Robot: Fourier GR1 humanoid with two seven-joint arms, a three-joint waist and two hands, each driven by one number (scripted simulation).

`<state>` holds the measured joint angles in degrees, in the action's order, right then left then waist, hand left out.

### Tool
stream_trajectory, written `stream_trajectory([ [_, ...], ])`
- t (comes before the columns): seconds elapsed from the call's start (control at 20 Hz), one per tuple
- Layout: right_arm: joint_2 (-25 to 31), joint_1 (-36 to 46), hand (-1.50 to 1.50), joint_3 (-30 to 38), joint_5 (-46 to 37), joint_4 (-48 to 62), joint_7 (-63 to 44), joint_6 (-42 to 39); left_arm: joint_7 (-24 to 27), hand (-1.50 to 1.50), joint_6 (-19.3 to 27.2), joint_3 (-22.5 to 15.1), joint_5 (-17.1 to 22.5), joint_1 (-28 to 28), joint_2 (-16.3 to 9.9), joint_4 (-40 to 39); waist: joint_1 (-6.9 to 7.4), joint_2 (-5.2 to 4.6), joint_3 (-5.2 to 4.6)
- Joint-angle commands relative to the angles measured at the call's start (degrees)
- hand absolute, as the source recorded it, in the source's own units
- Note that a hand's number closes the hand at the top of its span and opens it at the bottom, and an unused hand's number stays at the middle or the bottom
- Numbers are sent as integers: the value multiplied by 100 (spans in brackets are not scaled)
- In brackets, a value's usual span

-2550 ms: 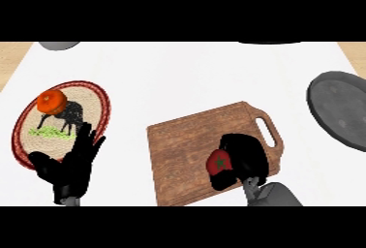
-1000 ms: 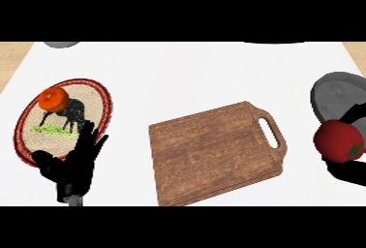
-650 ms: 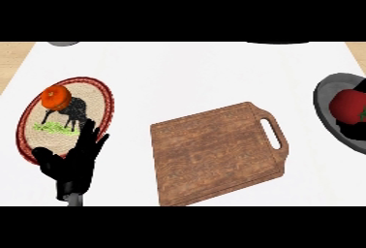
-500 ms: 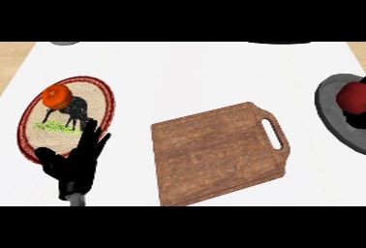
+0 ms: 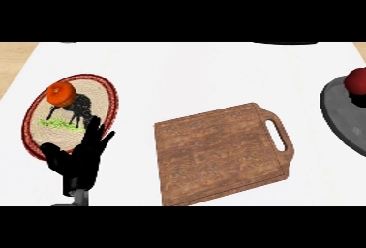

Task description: Pick the tomato from the cutting board and place it in the pan

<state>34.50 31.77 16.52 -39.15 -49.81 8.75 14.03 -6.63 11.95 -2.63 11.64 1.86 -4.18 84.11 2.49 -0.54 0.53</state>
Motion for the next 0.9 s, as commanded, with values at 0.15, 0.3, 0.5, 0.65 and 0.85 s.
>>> stream_trajectory([
  [0.15, 508, 580, -150, -101, -528, 1986, 37, -347, -75, 0, -95, -211, -66, 74, 71, -123, 242, -133, -26],
  [0.3, 349, 731, -150, 66, -459, 2579, 785, 197, -109, 0, -29, -129, -34, -149, 120, -247, 156, -127, -17],
  [0.5, 373, 1145, -150, 348, -234, 2828, 1139, 363, -85, 0, 71, -188, -182, -143, 141, -337, 197, -160, -7],
  [0.65, 92, 1256, -150, 866, 492, 2939, 1714, -121, -236, 0, -97, -150, -20, 17, -3, 55, 189, -104, 0],
  [0.85, 268, 1435, -150, 1634, 1397, 3112, 2243, -1009, -209, 0, 28, -28, -7, -68, 56, -99, 69, -109, 1],
])
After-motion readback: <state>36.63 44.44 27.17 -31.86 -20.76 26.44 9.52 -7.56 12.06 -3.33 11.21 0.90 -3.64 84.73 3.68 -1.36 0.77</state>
